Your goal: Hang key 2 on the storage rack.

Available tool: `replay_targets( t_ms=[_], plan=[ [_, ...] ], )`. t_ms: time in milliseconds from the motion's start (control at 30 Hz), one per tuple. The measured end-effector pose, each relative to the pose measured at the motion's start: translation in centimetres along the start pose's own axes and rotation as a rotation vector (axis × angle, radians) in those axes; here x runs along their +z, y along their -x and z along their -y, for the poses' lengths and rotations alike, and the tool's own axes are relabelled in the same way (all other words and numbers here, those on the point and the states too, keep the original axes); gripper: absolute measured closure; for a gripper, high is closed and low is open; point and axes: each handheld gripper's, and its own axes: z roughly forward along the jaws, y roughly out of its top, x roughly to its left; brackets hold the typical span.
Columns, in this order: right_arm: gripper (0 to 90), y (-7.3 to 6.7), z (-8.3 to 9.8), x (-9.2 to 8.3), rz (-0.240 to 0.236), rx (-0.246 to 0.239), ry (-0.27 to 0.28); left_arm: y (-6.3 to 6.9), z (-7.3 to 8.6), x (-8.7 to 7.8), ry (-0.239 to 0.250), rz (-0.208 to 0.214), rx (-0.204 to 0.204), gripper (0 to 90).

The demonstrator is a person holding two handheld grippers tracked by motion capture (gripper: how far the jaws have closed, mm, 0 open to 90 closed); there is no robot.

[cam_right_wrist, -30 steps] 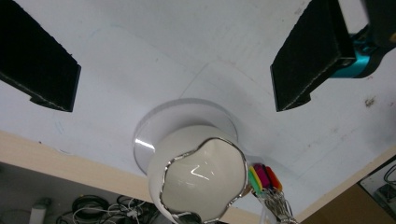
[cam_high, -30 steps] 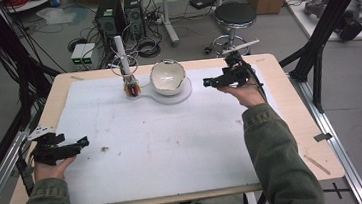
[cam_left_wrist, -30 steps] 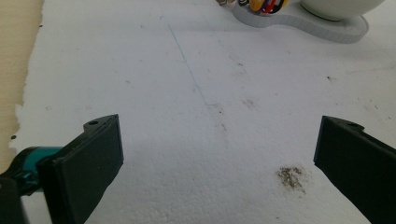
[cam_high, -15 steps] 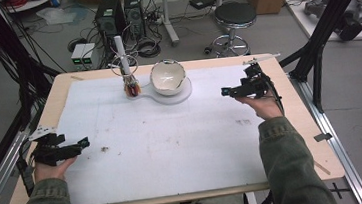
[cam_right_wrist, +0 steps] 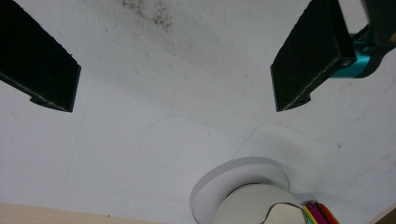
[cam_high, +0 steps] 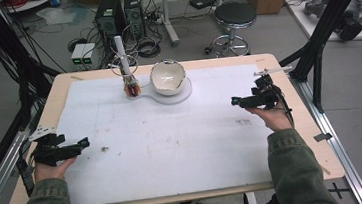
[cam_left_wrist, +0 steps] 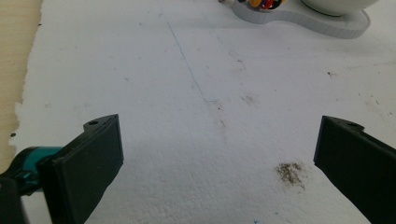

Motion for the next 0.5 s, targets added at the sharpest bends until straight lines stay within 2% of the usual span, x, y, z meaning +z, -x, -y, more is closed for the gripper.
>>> replay_targets(
  t_ms=[233, 300, 400, 500],
  plan=[
    [0.5, 0.3, 1.8, -0.1, 0.012, 0.011, 0.009, 0.0, 0.0, -0.1, 0.0, -0.001, 0.003, 1.8],
    [0.5, 0.4, 2.1, -0.2, 0.01, 0.009, -0.004, 0.0, 0.0, 0.0, -0.001, 0.001, 0.004, 1.8],
    [0.5, 0.5, 2.6, -0.6, -0.015, 0.017, 0.029, 0.1, 0.0, 0.1, -0.003, 0.003, 0.005, 1.8],
    [0.5, 0.4, 3.2, -0.7, -0.007, 0.007, 0.042, 0.1, 0.0, 0.1, -0.005, 0.003, 0.007, 1.8]
  ],
)
